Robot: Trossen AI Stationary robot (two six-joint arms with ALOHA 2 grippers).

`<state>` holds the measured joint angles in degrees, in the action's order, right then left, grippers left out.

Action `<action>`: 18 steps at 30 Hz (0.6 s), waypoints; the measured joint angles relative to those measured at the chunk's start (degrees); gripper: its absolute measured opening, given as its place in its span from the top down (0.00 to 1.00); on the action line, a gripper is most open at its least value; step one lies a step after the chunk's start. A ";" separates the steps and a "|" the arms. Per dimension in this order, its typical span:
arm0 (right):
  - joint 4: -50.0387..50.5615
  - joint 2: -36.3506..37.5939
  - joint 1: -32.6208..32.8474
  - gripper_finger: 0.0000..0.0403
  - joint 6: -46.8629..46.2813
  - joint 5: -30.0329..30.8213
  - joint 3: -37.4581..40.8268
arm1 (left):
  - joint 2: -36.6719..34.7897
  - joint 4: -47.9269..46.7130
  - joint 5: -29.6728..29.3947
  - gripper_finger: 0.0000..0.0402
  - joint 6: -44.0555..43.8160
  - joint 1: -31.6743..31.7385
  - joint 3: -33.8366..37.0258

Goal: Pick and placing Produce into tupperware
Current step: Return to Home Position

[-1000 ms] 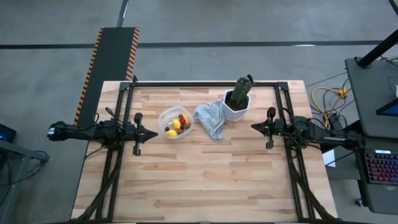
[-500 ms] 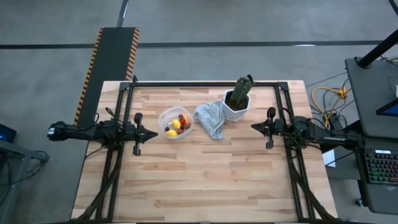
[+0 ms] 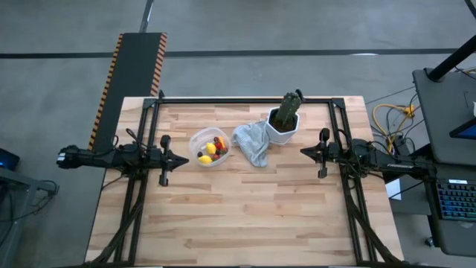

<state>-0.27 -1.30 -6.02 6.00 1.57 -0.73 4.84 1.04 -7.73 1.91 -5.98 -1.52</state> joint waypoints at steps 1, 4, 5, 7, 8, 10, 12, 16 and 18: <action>0.00 0.00 -0.01 0.98 0.00 0.01 0.00 | 0.00 0.00 0.00 1.00 0.00 0.00 0.00; 0.00 0.02 0.00 0.98 0.00 0.00 0.00 | 0.00 0.00 0.00 1.00 0.00 -0.01 0.00; 0.00 0.02 -0.02 0.98 0.00 0.01 0.00 | -0.02 0.00 0.00 1.00 -0.01 -0.01 0.00; 0.00 0.00 0.00 0.98 0.00 0.00 -0.01 | 0.00 0.00 0.00 1.00 0.00 -0.01 0.00; 0.00 0.00 -0.02 0.98 0.00 -0.01 0.00 | 0.00 0.00 0.00 1.00 0.00 -0.01 0.00; 0.00 0.00 -0.01 0.98 0.00 -0.01 -0.01 | 0.00 0.00 0.00 1.00 0.00 0.00 0.00; 0.00 0.02 0.00 0.98 0.00 -0.01 0.00 | 0.00 0.00 0.00 1.00 0.00 -0.02 0.00; 0.00 0.00 0.00 0.98 0.00 -0.01 0.00 | 0.00 0.00 0.00 1.00 0.00 -0.01 0.00; 0.00 0.00 -0.01 0.98 0.00 -0.01 -0.02 | 0.00 0.00 0.00 1.00 -0.02 0.00 0.00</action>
<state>-0.27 -1.30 -6.03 6.00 1.56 -0.75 4.84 1.04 -7.73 1.90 -5.98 -1.52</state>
